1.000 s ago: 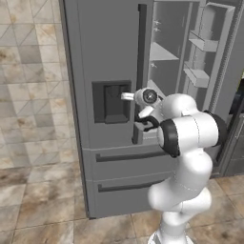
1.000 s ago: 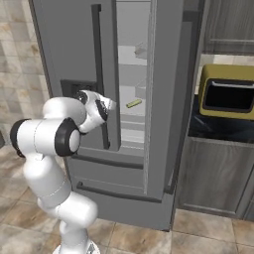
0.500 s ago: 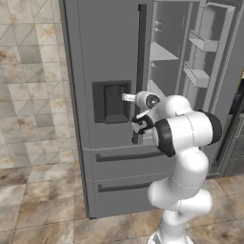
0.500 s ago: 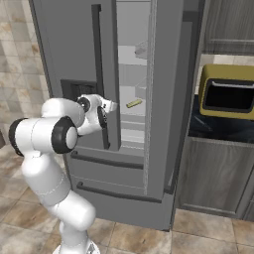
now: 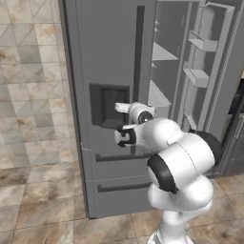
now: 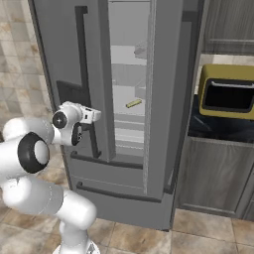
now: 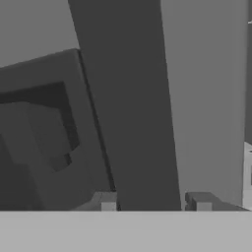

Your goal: Retrieve the butter from the fridge and place it on a plate on the dining table. Then retrieve the butter knife by the fridge and place it near the plate.

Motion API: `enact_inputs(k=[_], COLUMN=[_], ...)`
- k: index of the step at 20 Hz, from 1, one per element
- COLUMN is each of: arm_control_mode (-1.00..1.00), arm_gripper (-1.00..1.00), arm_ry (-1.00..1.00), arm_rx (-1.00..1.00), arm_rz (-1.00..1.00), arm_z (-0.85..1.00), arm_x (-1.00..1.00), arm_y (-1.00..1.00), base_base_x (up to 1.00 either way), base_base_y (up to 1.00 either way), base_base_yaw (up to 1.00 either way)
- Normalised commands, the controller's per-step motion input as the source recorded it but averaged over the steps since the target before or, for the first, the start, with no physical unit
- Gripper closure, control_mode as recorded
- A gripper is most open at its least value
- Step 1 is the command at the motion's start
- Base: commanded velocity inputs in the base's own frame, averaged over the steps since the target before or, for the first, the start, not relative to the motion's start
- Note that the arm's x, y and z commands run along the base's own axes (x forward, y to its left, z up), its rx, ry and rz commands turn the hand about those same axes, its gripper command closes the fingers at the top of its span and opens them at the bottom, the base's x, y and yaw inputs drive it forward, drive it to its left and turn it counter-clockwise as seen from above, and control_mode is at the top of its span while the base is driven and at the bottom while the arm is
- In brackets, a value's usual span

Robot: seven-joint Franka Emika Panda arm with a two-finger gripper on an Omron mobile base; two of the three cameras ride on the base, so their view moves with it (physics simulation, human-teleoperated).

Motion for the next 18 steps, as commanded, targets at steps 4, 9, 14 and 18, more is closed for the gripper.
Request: enact_inputs(k=[4,9,14,18], arm_control_mode=[-1.0,-1.0,-1.0,-1.0], arm_gripper=[1.0,1.0,1.0,-1.0], arm_ry=[0.17,0.21,0.23,0.14], arm_rx=[0.09,0.1,0.12,0.17], arm_rz=[0.03,0.07,0.09,0.02], arm_z=[0.58,0.52,0.44,0.59], arm_x=[-1.0,-1.0,-1.0,-1.0], arm_y=[0.59,0.62,0.55,-0.1], base_base_x=[0.0,0.0,0.0,0.0], base_base_y=[0.0,0.0,0.0,0.0], base_base_yaw=[0.0,0.0,0.0,0.0])
